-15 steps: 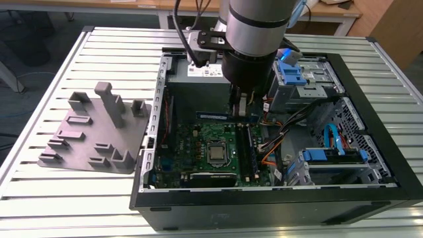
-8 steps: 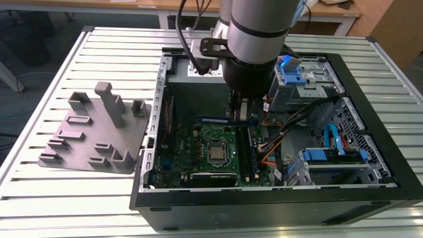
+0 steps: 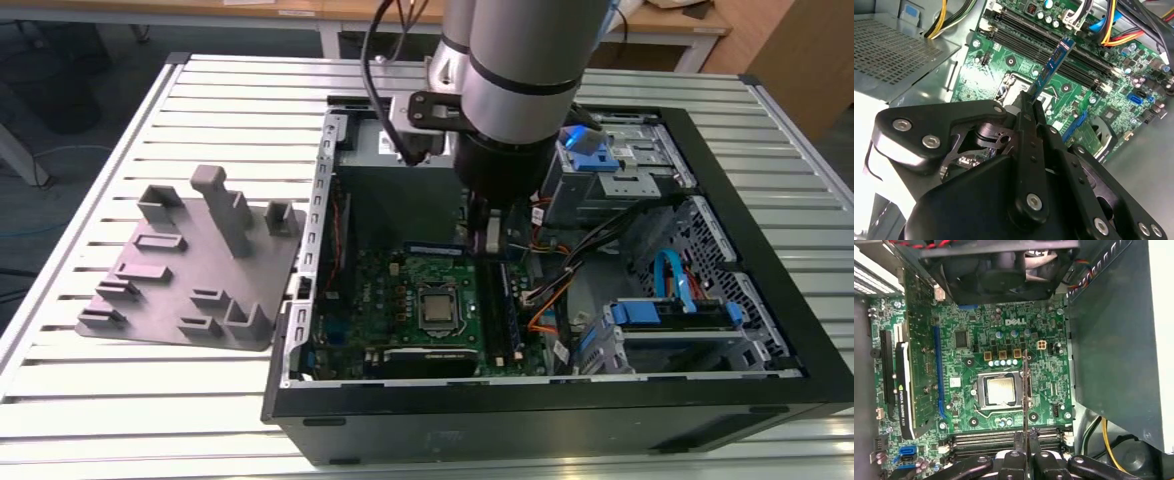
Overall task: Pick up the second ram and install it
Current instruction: 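Pick up the second ram and move it above second insertion slot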
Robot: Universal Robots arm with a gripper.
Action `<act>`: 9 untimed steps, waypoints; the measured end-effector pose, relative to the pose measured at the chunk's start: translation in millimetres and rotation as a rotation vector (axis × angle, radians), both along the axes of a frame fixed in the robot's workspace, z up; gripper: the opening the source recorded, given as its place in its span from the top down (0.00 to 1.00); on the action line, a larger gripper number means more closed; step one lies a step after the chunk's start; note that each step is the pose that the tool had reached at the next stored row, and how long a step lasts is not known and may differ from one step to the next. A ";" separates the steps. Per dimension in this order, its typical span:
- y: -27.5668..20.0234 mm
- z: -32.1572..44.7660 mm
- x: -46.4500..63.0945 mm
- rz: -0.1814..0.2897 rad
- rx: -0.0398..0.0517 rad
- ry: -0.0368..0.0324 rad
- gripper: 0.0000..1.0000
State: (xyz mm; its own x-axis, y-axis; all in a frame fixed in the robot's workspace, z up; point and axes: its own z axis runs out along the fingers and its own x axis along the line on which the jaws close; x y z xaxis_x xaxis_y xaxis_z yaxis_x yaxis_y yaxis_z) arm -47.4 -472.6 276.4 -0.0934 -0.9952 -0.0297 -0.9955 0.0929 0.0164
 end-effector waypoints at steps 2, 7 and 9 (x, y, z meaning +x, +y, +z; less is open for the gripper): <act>0.0 -3.1 0.8 0.000 0.0000 0.0000 0.89; 0.0 -11.6 2.8 0.000 0.0000 0.0000 0.89; 0.0 -15.4 3.4 0.000 0.0000 0.0000 0.89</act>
